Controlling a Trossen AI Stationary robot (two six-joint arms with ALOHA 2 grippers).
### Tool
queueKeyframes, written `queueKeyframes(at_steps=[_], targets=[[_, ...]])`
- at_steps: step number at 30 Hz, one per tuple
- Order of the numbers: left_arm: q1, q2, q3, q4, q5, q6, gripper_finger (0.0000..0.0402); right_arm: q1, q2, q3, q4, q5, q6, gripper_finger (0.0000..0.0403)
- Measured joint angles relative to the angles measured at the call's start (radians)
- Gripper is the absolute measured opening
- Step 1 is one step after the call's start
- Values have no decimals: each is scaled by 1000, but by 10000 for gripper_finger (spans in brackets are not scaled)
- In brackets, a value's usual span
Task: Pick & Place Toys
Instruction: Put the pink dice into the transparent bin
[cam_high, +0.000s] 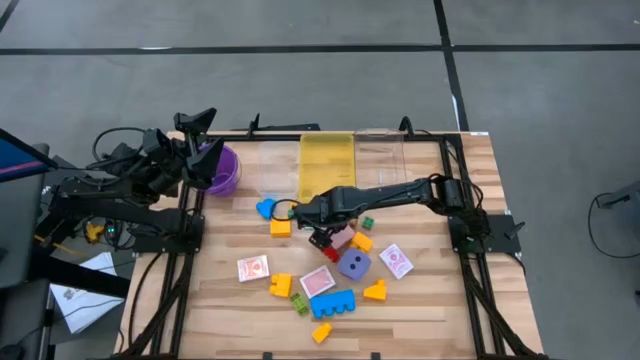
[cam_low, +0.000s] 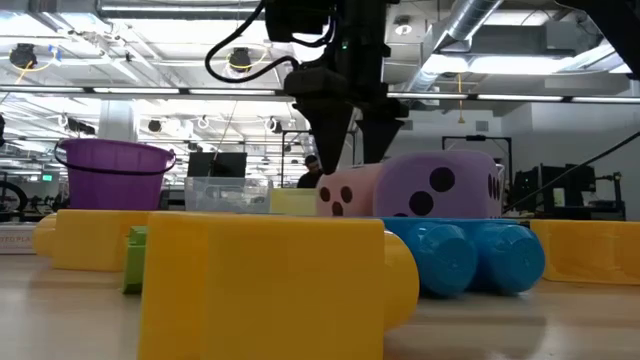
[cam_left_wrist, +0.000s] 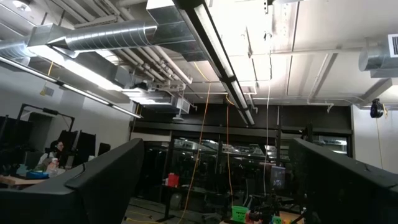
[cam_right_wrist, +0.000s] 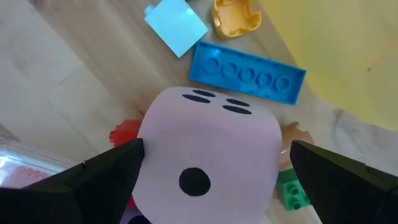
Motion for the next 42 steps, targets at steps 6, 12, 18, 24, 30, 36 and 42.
queueKeyframes(at_steps=[6,12,18,24,30,36,42], targets=[[0,7,0,-2,0,0,398,8,0,-40,24,-31,-4,400],[0,11,0,0,0,0,398,12,-1,-57,50,-36,-6,400],[0,10,0,1,0,-1,398,13,-9,-60,51,-41,-6,378],[0,10,0,2,0,-1,398,17,-20,-60,54,-48,14,322],[0,10,0,3,0,-1,398,20,-23,-58,56,-66,35,268],[0,10,0,4,0,-1,398,24,-24,-57,75,-78,34,192],[0,10,0,4,0,-1,398,26,-25,-57,89,-97,23,113]])
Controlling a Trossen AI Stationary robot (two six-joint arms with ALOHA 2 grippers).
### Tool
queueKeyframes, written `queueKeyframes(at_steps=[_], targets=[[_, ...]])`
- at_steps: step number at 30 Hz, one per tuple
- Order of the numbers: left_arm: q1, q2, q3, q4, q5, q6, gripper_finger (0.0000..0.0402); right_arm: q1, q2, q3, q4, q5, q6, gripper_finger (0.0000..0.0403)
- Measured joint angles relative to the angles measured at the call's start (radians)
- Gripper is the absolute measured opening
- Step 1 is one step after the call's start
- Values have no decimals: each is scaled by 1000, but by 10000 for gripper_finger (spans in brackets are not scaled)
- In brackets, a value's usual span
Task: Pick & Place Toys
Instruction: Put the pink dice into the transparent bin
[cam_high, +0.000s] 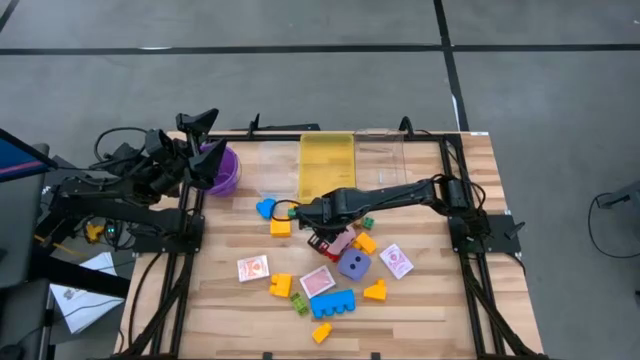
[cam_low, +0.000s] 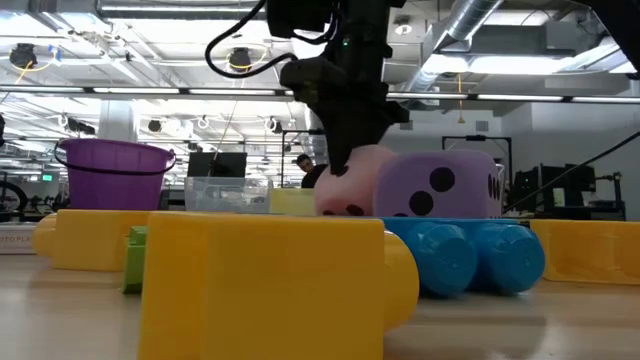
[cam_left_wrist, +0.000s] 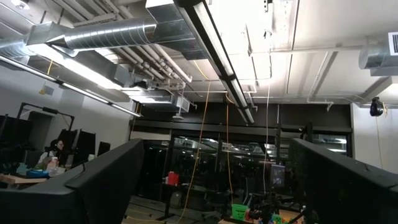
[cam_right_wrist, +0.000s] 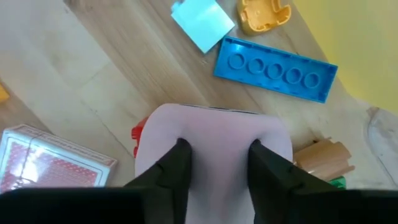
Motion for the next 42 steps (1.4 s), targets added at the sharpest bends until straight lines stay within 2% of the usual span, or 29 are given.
queueKeyframes(at_steps=[12,16,23,30,39,42], targets=[[0,0,0,1,0,-22,398,3,-43,-6,48,-25,-7,105],[0,0,0,1,0,-23,398,2,-72,-5,50,-5,-5,82],[0,0,0,0,0,-23,398,1,-165,-5,17,64,37,69],[0,0,0,0,0,-23,398,-21,-323,-3,-5,160,112,41],[0,0,0,0,-1,-22,398,-127,-475,-2,-111,280,130,2],[0,0,0,0,-13,-17,398,-184,-501,-2,-158,310,101,2]])
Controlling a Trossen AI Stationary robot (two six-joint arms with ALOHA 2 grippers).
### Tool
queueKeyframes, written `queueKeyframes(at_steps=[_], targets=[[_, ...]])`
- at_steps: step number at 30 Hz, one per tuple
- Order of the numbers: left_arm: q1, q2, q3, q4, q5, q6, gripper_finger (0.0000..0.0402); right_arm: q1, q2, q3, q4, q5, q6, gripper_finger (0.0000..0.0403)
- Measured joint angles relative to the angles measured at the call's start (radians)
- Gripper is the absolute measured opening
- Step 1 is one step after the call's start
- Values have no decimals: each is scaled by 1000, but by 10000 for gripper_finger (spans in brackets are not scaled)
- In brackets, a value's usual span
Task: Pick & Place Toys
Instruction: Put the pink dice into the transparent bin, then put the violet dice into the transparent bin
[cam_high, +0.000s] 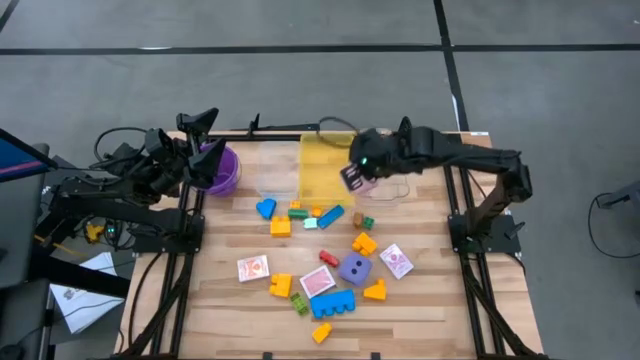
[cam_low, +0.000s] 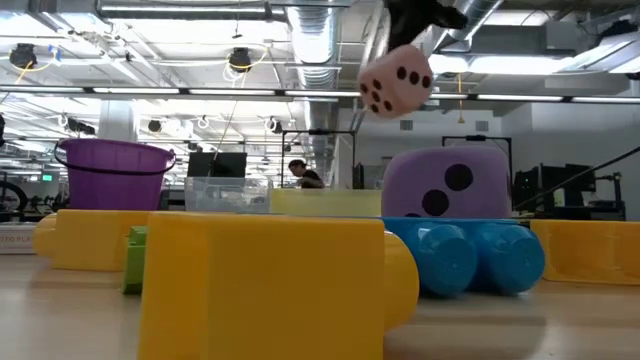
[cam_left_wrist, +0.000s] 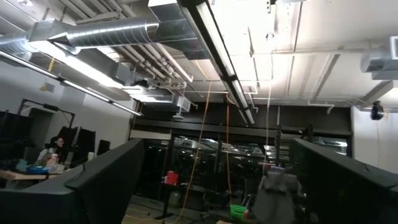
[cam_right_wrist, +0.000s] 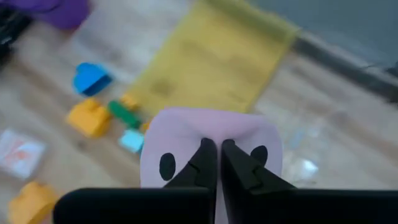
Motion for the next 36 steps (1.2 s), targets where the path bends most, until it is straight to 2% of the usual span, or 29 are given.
queueKeyframes(at_steps=[9,16,26,36], targets=[[0,0,0,0,-3,0,398,-194,-8,-18,-33,9,-184,5],[0,3,0,0,-7,-4,398,-339,-14,-185,49,-30,-275,2],[0,13,0,1,-33,-4,398,-333,-68,-240,114,-49,-286,1],[0,16,0,0,-33,-5,398,-235,-71,-241,87,-75,-227,0]])
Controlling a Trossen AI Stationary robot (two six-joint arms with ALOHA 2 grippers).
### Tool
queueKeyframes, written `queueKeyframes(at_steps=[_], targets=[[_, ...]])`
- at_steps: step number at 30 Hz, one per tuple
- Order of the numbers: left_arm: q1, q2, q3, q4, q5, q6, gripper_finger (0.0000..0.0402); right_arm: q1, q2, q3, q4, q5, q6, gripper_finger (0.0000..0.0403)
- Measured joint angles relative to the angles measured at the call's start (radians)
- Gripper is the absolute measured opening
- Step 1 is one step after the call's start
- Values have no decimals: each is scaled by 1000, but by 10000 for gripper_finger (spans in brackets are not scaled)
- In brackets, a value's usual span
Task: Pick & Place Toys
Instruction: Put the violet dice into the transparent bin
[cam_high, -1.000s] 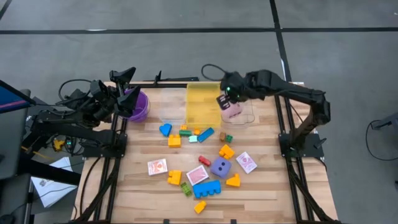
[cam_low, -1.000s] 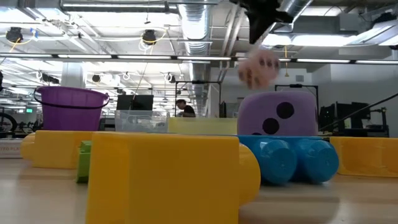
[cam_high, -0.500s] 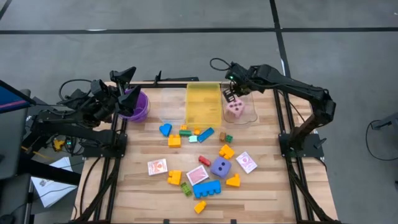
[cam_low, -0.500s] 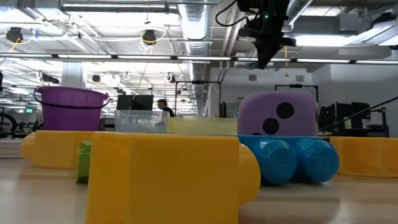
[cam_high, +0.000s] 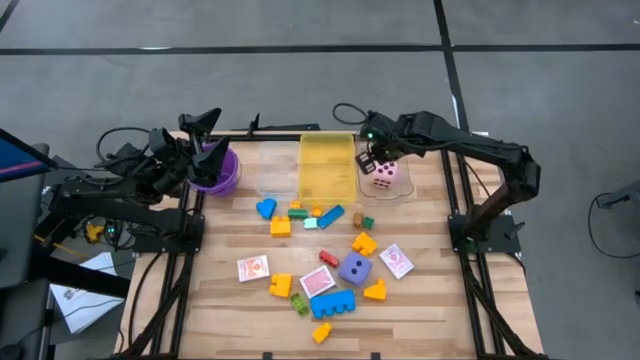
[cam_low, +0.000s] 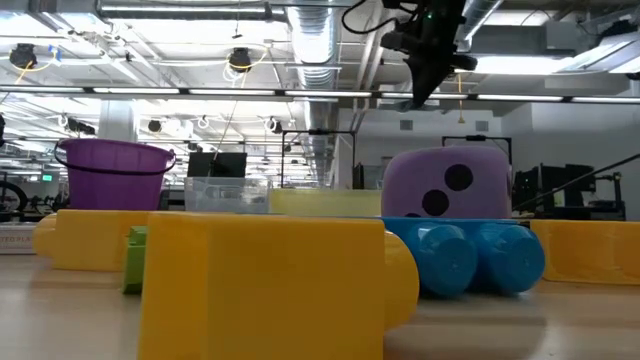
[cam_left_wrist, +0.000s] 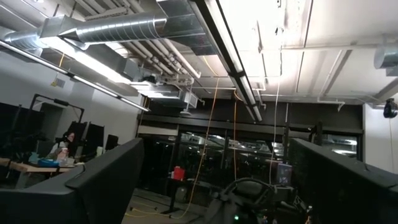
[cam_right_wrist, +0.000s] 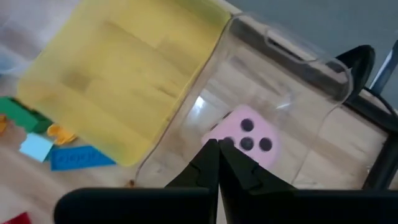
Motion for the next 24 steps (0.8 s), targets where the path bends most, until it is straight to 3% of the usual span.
queueKeyframes(at_steps=[16,24], targets=[[0,0,0,-1,1,-29,398,165,0,0,-31,2,60,0],[-12,0,0,-6,13,-33,398,356,0,0,-39,1,72,1]])
